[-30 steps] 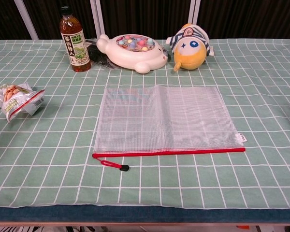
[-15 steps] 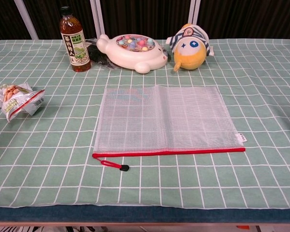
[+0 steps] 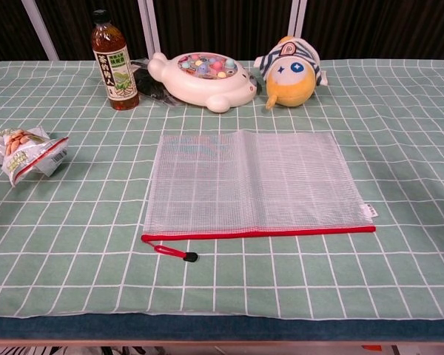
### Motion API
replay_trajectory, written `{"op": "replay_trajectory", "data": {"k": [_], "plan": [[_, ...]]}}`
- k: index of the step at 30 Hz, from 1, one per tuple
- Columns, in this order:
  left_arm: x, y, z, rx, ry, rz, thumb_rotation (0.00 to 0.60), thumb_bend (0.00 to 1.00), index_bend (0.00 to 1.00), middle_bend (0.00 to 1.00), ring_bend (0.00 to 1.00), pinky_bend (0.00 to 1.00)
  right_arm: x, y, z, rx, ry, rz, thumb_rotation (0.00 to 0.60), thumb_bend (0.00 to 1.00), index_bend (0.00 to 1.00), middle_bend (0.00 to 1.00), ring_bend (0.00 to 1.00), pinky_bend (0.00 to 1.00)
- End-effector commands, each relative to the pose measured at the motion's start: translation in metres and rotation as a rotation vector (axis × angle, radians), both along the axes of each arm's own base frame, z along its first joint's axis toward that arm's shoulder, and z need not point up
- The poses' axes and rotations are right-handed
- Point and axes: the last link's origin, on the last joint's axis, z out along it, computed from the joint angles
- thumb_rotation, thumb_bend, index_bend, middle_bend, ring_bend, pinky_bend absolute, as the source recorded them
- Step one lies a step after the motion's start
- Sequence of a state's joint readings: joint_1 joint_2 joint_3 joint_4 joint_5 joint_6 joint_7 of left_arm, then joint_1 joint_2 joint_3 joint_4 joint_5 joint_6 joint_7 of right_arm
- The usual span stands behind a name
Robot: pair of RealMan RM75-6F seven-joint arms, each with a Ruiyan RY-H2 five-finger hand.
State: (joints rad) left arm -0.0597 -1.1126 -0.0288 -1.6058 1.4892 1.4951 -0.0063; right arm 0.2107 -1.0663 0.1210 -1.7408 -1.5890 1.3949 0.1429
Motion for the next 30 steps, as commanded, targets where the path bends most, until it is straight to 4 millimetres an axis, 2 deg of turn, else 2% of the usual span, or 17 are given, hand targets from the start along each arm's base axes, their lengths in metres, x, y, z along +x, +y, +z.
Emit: {"op": "replay_trajectory", "data": {"k": [1, 5, 6, 13, 14, 19, 30], "plan": [[0.0, 0.0, 0.0, 0.007, 0.001, 0.002, 0.6, 0.02, 0.0, 0.0, 0.0, 0.0, 0.056, -0.027, -0.013, 0.107, -0.044, 0.09, 0.6, 0.16, 0.01, 0.54, 0.58, 0.66], [0.0, 0.001, -0.001, 0.013, 0.01, 0.008, 0.6, 0.02, 0.0, 0.0, 0.0, 0.0, 0.094, -0.035, -0.034, 0.215, -0.066, 0.129, 0.6, 0.17, 0.09, 0.72, 0.75, 0.78], [0.0, 0.001, -0.001, 0.014, 0.011, 0.009, 0.6, 0.02, 0.0, 0.0, 0.0, 0.0, 0.098, -0.036, -0.037, 0.225, -0.065, 0.132, 0.6, 0.17, 0.11, 0.76, 0.79, 0.82], [-0.001, 0.002, -0.001, 0.014, 0.02, 0.013, 0.6, 0.02, 0.0, 0.0, 0.0, 0.0, 0.139, -0.04, -0.076, 0.334, -0.056, 0.203, 0.6, 0.2, 0.2, 0.89, 0.91, 0.9], [0.0, 0.002, -0.002, 0.01, 0.027, 0.008, 0.6, 0.02, 0.0, 0.0, 0.0, 0.0, 0.155, -0.04, -0.095, 0.381, -0.047, 0.245, 0.6, 0.2, 0.21, 0.91, 0.93, 0.91], [0.0, 0.002, -0.002, 0.009, 0.027, 0.003, 0.6, 0.02, 0.0, 0.0, 0.0, 0.0, 0.174, -0.043, -0.127, 0.404, -0.041, 0.242, 0.6, 0.21, 0.25, 0.98, 1.0, 0.95], [0.0, 0.002, -0.002, -0.004, 0.026, -0.013, 0.6, 0.02, 0.0, 0.0, 0.0, 0.0, 0.196, -0.037, -0.194, 0.465, -0.016, 0.186, 0.6, 0.24, 0.34, 1.0, 1.0, 0.97]]}}
